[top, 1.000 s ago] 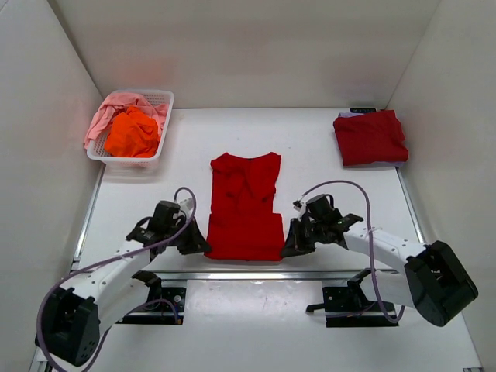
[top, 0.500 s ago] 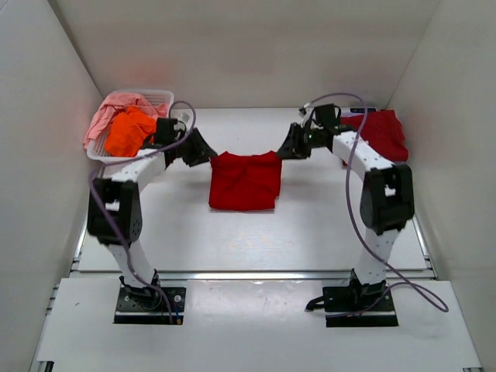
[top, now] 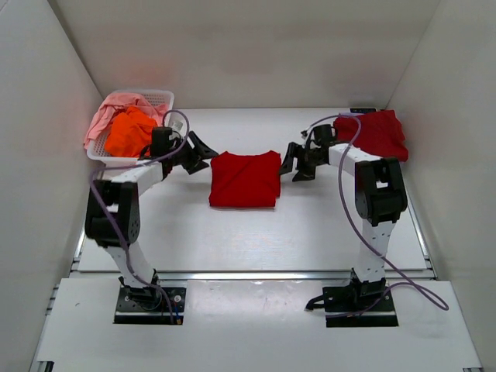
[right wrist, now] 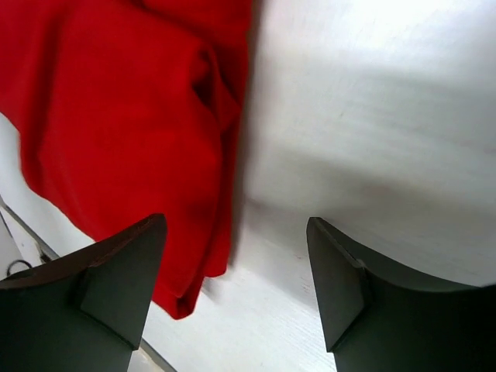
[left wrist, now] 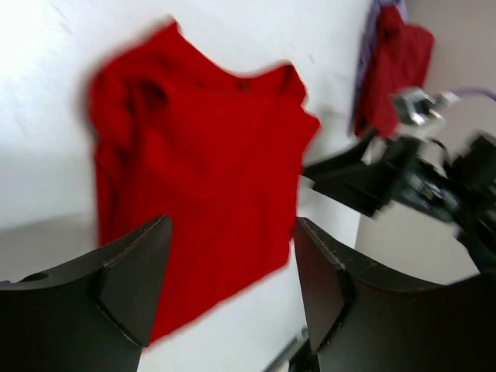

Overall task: Fold and stack the t-shirts
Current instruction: Fold the long partially folded tshirt into a neat square, then put the neatly folded tshirt into the corner of the board with the right arm

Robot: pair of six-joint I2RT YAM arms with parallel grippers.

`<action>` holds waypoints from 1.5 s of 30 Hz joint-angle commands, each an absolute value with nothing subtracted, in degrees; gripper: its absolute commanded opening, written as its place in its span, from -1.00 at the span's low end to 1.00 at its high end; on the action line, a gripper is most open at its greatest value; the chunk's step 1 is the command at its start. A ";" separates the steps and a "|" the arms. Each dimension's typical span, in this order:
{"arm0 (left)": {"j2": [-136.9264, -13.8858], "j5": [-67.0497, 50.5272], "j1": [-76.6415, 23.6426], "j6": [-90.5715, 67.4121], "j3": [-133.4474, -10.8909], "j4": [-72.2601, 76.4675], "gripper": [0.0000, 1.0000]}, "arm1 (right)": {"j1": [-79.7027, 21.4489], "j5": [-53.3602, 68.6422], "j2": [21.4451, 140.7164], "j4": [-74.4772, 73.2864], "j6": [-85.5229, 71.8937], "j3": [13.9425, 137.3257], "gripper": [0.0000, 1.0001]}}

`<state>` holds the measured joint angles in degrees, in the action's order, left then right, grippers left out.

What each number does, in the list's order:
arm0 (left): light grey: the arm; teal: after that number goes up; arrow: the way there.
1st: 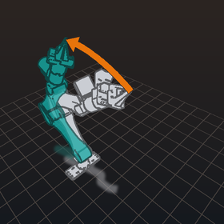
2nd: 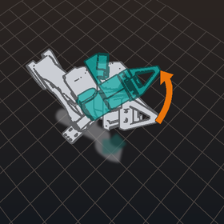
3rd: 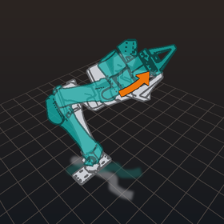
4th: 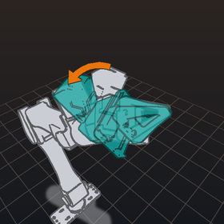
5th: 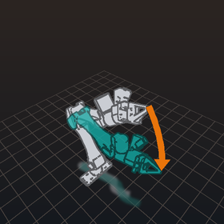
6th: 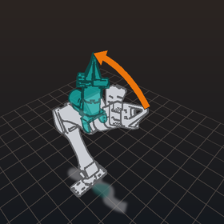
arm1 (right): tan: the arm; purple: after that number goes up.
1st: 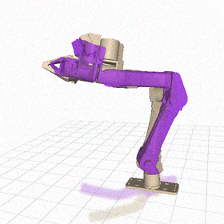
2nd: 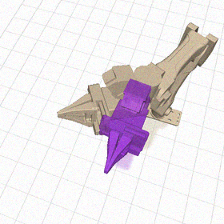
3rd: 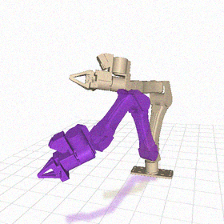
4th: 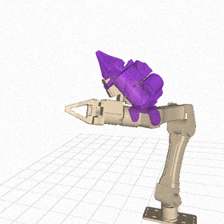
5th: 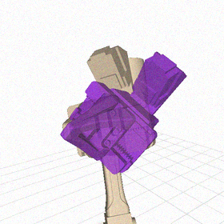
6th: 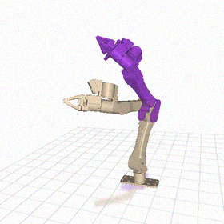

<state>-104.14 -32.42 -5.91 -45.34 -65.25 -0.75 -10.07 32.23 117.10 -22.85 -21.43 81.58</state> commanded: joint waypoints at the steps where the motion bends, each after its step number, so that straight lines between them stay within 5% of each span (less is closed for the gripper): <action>1: -91.26 -35.42 -7.03 -45.88 -59.60 2.99 0.47 | -11.60 33.66 113.55 -14.87 -21.44 77.36 0.42; 12: -71.20 -36.91 -1.76 -45.53 -47.73 -3.69 0.49 | -20.39 42.09 127.70 -9.13 -30.50 85.24 0.42; 14: -70.58 -37.96 -1.41 -45.70 -47.90 -3.52 0.49 | -21.35 43.76 130.77 -10.45 -30.76 88.14 0.21; 17: -69.70 -38.23 -1.14 -46.05 -47.55 -3.69 0.50 | -21.18 44.38 131.49 -13.96 -28.31 89.82 -0.99; 20: -69.35 -38.67 -0.97 -46.23 -46.94 -3.78 0.49 | -20.48 38.97 129.21 -21.32 -21.83 92.44 -1.00; 27: -69.43 -38.24 -2.46 -47.46 -44.56 -1.23 0.49 | -20.84 1.62 120.17 -35.69 -2.74 96.69 -0.99; 35: -71.19 -38.50 -2.64 -47.72 -43.94 1.32 0.48 | -10.74 -4.49 103.47 -21.19 10.09 82.54 -1.00; 45: -73.39 -38.58 -3.43 -48.33 -42.89 3.95 0.48 | -1.16 -8.88 101.86 -15.92 23.55 88.15 -1.00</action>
